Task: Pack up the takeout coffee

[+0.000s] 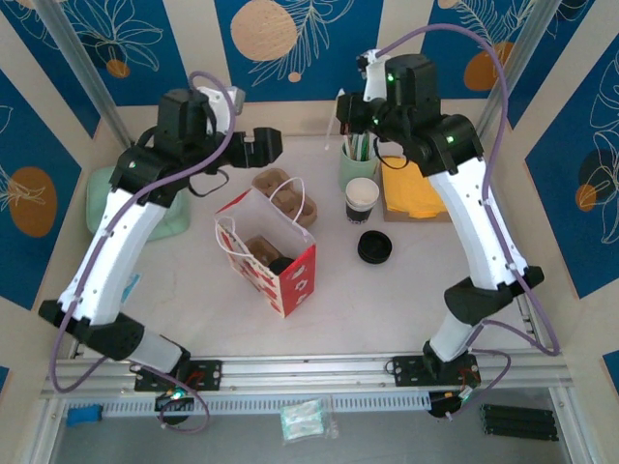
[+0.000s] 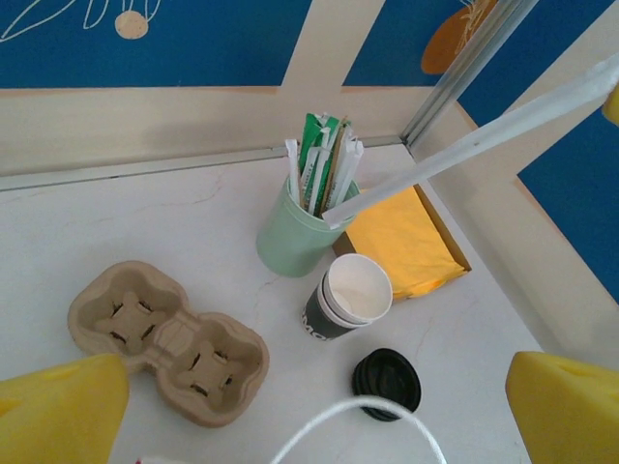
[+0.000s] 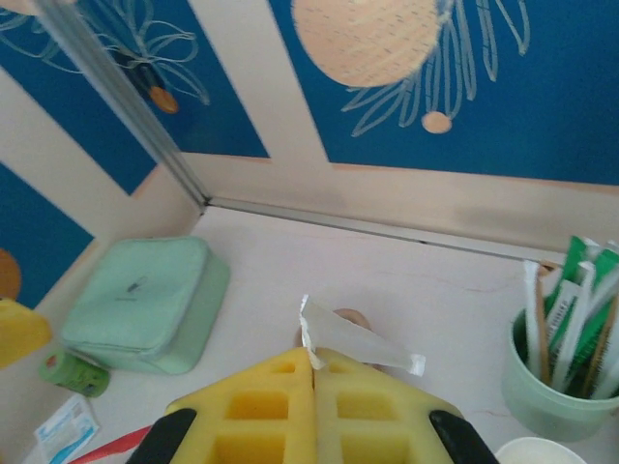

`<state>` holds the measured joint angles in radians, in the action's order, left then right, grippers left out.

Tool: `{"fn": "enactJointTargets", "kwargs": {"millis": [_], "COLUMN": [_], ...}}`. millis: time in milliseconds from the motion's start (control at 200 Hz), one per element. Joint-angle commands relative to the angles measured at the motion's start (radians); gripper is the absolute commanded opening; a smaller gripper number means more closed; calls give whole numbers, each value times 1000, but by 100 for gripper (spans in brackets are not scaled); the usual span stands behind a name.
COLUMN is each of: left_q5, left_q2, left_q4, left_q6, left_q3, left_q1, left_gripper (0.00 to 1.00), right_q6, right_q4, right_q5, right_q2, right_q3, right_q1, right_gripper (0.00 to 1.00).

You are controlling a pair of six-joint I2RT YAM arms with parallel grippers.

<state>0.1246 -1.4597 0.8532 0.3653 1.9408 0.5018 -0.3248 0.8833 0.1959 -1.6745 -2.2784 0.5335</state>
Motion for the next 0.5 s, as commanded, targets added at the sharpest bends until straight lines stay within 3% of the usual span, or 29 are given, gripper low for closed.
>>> {"fn": "enactJointTargets", "kwargs": {"millis": [0, 210, 490], "left_q5": [-14, -20, -28], "left_q2": [75, 194, 271], "left_q4": [-6, -18, 30], "left_q6": [3, 24, 41], "left_q3": [-62, -164, -195], "left_q1": [8, 9, 9], "left_gripper": [99, 99, 99], "right_q6": [16, 40, 19], "right_q4": [-22, -20, 6], "right_q5": [54, 100, 64], "right_q2": [62, 152, 213], "right_q3": [15, 17, 5], "right_q1": [61, 153, 266], "right_gripper": [0, 0, 0]}}
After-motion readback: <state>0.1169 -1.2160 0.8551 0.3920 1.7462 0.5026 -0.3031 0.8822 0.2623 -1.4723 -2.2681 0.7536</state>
